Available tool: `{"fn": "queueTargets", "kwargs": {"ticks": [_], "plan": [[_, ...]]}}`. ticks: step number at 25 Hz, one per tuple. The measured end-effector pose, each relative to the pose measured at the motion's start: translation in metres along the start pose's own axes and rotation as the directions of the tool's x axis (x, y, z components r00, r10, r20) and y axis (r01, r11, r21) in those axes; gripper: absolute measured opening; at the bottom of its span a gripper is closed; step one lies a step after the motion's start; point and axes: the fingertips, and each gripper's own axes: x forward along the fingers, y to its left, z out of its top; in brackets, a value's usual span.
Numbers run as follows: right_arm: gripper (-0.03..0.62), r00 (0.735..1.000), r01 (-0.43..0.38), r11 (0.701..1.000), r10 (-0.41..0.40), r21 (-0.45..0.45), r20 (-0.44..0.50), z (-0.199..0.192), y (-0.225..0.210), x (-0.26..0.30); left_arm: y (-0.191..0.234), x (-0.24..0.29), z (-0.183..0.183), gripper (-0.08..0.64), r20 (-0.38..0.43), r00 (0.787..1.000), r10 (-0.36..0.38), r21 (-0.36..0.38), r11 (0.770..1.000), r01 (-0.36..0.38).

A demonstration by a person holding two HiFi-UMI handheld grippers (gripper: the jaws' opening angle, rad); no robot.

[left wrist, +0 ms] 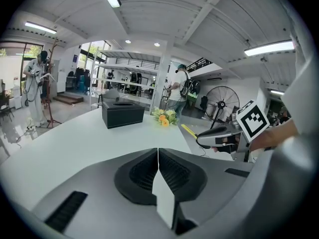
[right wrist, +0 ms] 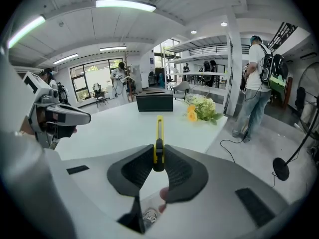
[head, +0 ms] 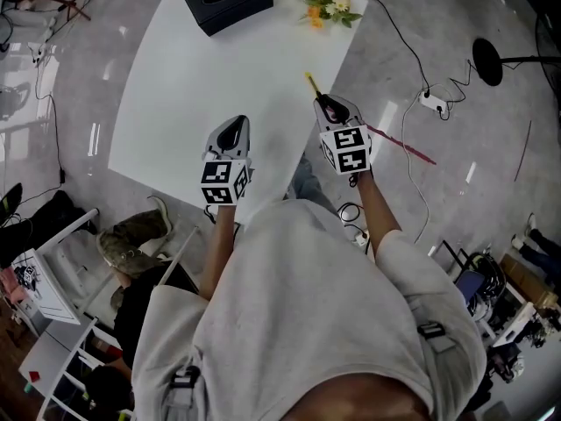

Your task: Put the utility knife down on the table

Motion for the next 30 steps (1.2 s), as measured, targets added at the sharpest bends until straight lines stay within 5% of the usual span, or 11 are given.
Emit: {"fn": "queueTargets", "kwargs": {"ticks": [12, 30], "plan": [[0.083, 0.995, -0.035, 0.996, 0.027, -0.082, -0.097, 0.005, -0.006, 0.061, 0.008, -0.011, -0.004, 0.023, -0.002, 0.999, 0.032, -0.013, 0.999, -0.032], [0.083, 0.952, -0.069, 0.994, 0.040, -0.085, -0.305, -0.021, -0.015, 0.111, 0.011, -0.015, -0.004, 0.023, -0.001, 0.999, 0.048, -0.021, 0.999, -0.048]]}}
